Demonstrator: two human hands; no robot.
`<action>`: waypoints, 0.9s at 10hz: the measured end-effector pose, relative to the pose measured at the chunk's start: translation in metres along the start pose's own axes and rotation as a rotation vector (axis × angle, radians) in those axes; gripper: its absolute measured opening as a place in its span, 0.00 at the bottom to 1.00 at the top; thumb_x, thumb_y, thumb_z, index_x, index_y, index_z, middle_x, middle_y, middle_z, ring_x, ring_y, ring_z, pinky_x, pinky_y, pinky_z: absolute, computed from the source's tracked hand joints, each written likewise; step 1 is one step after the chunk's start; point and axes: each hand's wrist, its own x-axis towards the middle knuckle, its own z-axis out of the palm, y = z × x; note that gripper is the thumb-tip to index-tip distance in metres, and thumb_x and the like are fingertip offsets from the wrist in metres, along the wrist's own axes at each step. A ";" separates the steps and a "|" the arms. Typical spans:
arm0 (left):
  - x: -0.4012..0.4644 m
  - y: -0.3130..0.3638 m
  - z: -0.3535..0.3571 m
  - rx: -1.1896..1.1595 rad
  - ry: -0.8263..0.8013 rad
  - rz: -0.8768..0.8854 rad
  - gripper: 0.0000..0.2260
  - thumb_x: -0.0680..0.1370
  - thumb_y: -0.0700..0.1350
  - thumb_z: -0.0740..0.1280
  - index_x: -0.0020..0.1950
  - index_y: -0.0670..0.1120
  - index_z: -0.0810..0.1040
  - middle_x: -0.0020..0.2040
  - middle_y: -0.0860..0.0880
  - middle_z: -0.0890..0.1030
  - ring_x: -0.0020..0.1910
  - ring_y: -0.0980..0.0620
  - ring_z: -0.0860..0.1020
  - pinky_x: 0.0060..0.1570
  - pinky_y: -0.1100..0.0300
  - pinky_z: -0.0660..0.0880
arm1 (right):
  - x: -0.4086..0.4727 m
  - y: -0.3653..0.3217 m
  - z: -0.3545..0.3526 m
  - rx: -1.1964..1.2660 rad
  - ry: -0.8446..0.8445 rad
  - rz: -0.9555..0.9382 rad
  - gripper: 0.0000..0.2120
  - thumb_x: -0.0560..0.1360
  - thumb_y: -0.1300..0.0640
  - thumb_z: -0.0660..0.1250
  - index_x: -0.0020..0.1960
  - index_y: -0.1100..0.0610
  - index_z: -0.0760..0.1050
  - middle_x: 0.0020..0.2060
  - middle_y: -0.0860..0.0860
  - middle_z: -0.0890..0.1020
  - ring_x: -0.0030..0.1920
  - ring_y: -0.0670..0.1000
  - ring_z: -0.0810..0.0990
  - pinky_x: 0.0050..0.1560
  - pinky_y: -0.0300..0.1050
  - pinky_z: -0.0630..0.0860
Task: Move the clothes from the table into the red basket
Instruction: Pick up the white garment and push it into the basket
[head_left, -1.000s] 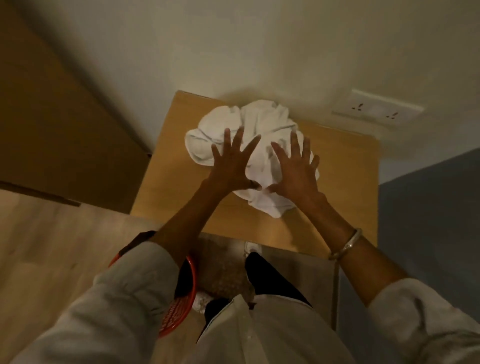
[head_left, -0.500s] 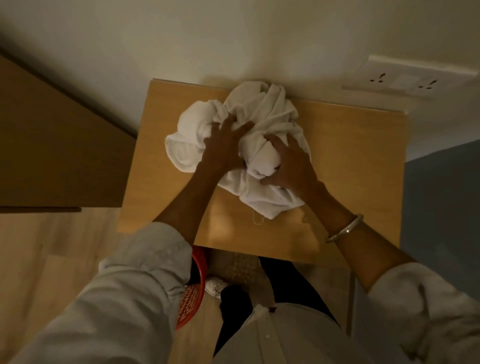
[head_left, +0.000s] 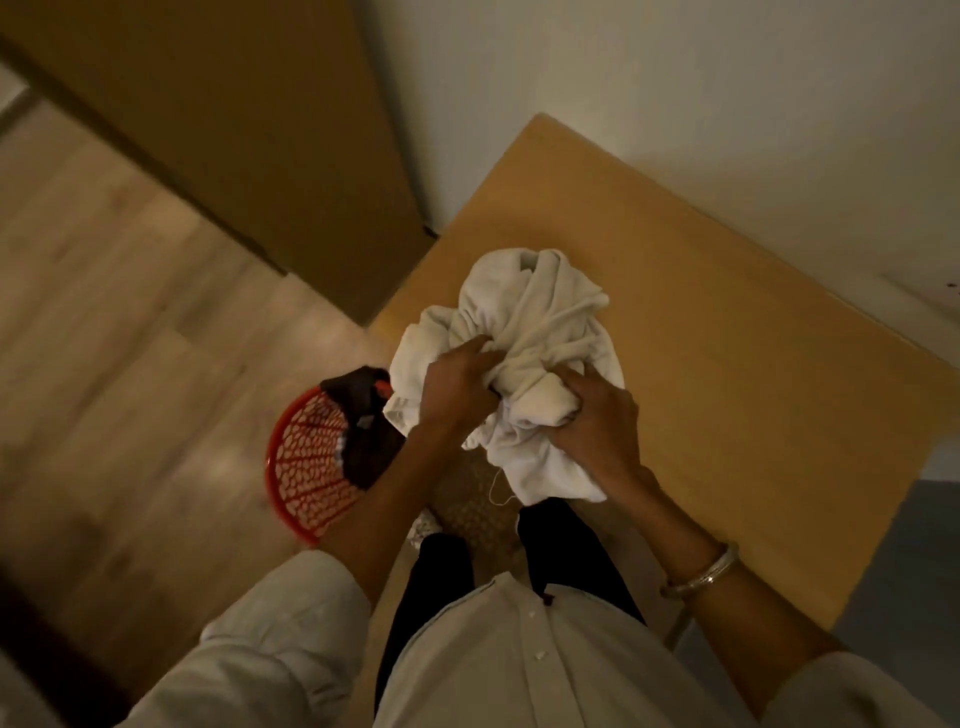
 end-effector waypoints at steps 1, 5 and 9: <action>-0.062 -0.047 -0.033 -0.040 0.133 -0.154 0.24 0.60 0.35 0.75 0.55 0.46 0.86 0.60 0.45 0.83 0.56 0.44 0.82 0.46 0.54 0.79 | -0.011 -0.048 0.038 0.004 -0.104 -0.114 0.27 0.62 0.53 0.76 0.61 0.47 0.79 0.56 0.48 0.83 0.51 0.55 0.83 0.43 0.50 0.81; -0.222 -0.221 -0.046 -0.341 0.369 -0.672 0.24 0.63 0.40 0.78 0.59 0.45 0.84 0.63 0.41 0.82 0.62 0.46 0.79 0.64 0.53 0.72 | -0.026 -0.176 0.209 -0.115 -0.498 -0.288 0.26 0.70 0.52 0.76 0.67 0.49 0.77 0.62 0.51 0.81 0.61 0.55 0.79 0.60 0.45 0.74; -0.177 -0.389 0.046 -0.301 0.033 -0.745 0.43 0.69 0.55 0.79 0.79 0.50 0.61 0.79 0.43 0.62 0.78 0.44 0.58 0.73 0.45 0.60 | 0.100 -0.107 0.424 -0.256 -0.862 -0.185 0.54 0.59 0.36 0.77 0.78 0.52 0.60 0.77 0.57 0.64 0.77 0.58 0.63 0.74 0.58 0.66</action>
